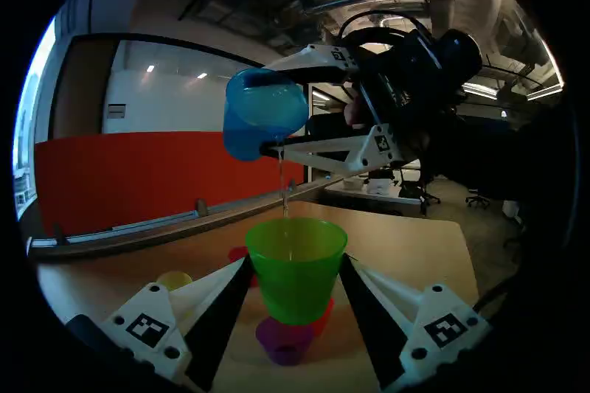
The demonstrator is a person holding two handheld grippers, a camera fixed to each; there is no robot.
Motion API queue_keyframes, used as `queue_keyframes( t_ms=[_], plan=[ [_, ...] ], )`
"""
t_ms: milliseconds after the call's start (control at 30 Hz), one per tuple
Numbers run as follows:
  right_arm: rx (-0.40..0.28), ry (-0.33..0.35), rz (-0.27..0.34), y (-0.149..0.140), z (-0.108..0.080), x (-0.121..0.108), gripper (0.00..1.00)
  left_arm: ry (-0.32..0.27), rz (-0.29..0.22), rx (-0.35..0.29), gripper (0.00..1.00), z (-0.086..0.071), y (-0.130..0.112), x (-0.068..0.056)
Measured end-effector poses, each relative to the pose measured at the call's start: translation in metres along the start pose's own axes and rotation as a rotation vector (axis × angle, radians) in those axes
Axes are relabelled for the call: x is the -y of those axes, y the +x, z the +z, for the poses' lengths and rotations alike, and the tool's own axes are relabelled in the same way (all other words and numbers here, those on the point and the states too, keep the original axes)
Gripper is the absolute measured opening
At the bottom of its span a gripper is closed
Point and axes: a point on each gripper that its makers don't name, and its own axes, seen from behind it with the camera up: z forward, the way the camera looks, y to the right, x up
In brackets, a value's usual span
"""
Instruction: Pour water
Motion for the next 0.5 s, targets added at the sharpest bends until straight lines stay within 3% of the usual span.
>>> queue_keyframes(
  t_ms=[500],
  plan=[
    [0.0,-0.009,-0.033,0.0022,-0.0021,-0.0035,0.9,0.0,0.002,-0.003,0.83,-0.0003,0.0026,-0.0007]
  ],
)
